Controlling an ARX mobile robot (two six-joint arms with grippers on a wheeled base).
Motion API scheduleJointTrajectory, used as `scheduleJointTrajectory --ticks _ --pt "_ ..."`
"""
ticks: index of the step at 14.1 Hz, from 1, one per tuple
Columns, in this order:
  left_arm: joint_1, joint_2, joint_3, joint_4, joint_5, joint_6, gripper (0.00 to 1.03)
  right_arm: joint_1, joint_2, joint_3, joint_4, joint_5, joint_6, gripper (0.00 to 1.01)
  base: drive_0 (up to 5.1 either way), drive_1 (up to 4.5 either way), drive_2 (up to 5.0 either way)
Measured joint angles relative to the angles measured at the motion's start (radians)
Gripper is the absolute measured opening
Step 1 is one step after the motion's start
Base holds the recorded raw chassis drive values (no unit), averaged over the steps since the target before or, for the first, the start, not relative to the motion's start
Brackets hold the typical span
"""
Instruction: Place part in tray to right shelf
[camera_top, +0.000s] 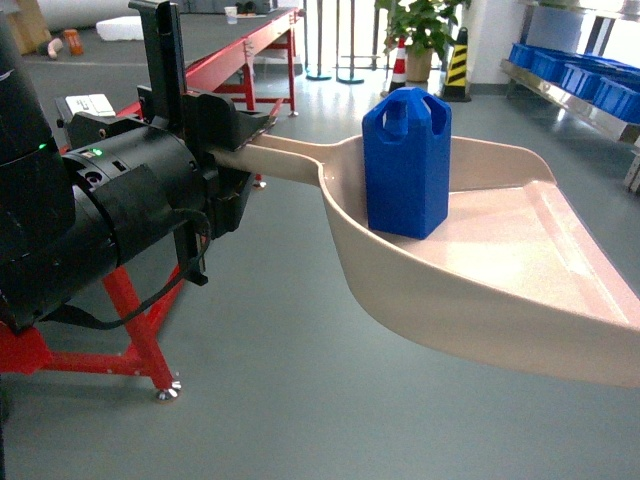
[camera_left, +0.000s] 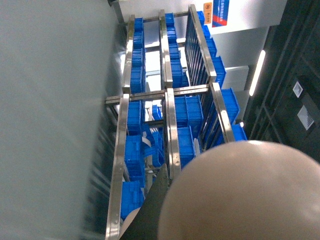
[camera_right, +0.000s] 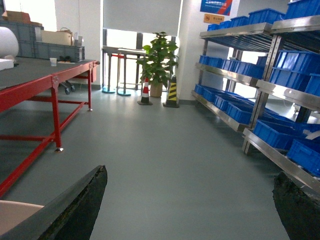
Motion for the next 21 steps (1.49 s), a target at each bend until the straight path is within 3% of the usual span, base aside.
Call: scheduleJointTrajectory --ticks 4,21 --pt "-0.014 0.000 0.000 -0.001 0.012 0.000 0.13 0.000 0.000 0.000 0.000 0.006 0.000 0.98 5.0 -2.37 -2.4" --pt "0.000 -0.002 -0.002 0.006 -0.002 0.000 0.13 0.000 -0.001 0.003 -0.003 0.000 0.000 0.98 0.3 4.67 -4.0"
